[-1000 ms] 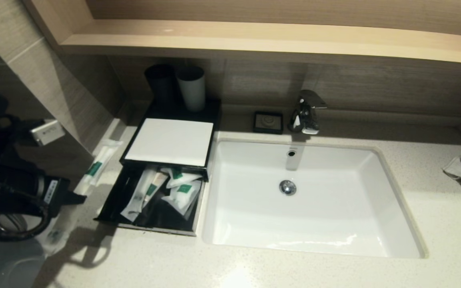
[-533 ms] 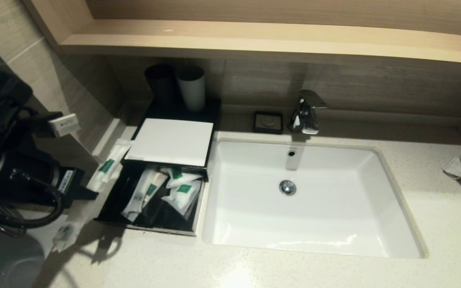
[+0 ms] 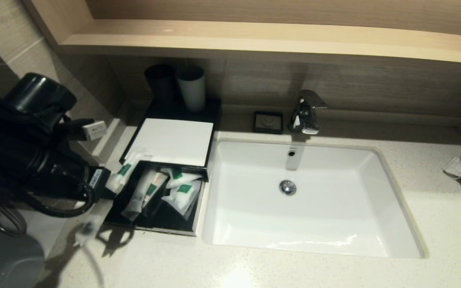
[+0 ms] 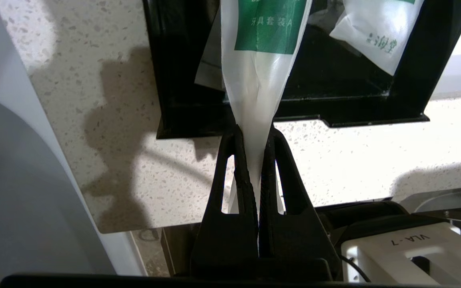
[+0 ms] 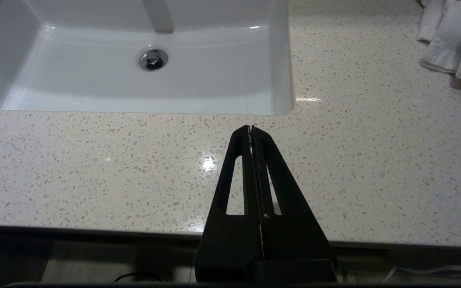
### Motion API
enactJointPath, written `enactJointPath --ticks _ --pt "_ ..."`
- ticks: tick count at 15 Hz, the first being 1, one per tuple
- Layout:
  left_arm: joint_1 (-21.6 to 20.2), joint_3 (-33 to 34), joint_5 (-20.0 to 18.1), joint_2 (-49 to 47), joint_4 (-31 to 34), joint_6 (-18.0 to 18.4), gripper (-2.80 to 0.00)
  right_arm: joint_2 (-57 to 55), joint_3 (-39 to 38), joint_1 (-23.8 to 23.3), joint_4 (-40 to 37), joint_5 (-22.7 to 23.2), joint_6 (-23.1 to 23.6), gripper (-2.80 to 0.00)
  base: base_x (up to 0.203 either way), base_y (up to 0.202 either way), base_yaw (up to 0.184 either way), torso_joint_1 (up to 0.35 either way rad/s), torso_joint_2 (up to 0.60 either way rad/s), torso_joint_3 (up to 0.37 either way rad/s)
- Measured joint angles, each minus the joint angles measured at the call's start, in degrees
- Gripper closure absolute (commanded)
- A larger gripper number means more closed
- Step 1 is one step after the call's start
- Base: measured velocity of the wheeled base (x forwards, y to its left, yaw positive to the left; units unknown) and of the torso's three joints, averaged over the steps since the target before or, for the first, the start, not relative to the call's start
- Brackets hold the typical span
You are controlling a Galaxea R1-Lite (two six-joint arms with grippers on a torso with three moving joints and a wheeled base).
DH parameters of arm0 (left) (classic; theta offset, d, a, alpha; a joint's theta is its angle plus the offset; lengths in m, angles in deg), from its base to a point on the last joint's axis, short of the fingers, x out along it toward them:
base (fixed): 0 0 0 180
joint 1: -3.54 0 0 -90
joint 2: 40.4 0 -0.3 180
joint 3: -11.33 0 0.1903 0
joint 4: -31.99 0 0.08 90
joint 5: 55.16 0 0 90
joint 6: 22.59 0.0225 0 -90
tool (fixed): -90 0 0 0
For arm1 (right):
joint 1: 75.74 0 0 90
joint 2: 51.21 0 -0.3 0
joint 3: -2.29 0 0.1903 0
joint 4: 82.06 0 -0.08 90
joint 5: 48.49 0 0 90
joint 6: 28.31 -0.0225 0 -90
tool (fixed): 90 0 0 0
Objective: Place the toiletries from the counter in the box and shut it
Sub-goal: Place the bathroom toiletry into the drawer
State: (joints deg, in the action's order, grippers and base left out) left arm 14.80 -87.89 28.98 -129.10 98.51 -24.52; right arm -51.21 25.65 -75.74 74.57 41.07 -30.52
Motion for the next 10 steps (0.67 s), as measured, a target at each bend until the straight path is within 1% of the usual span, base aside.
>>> enactJointPath --ticks 2,5,10 --pt "0.39 -1.54 0.0 -2.5 0.04 -0.53 0.0 0.0 0.0 0.0 0.0 0.02 0.0 0.0 0.0 0.0 0.0 0.0 0.0 0.0" --pt "1.03 -4.61 0.0 -6.36 0.33 -3.27 0.0 0.0 0.0 0.0 0.0 0.0 0.02 0.0 0.0 0.0 0.0 0.0 0.0 0.0" --pt "1.44 -8.32 0.0 -10.96 1.91 -4.72 0.0 0.0 0.0 -0.02 0.0 0.0 0.01 0.0 0.0 0.0 0.0 0.0 0.0 0.0"
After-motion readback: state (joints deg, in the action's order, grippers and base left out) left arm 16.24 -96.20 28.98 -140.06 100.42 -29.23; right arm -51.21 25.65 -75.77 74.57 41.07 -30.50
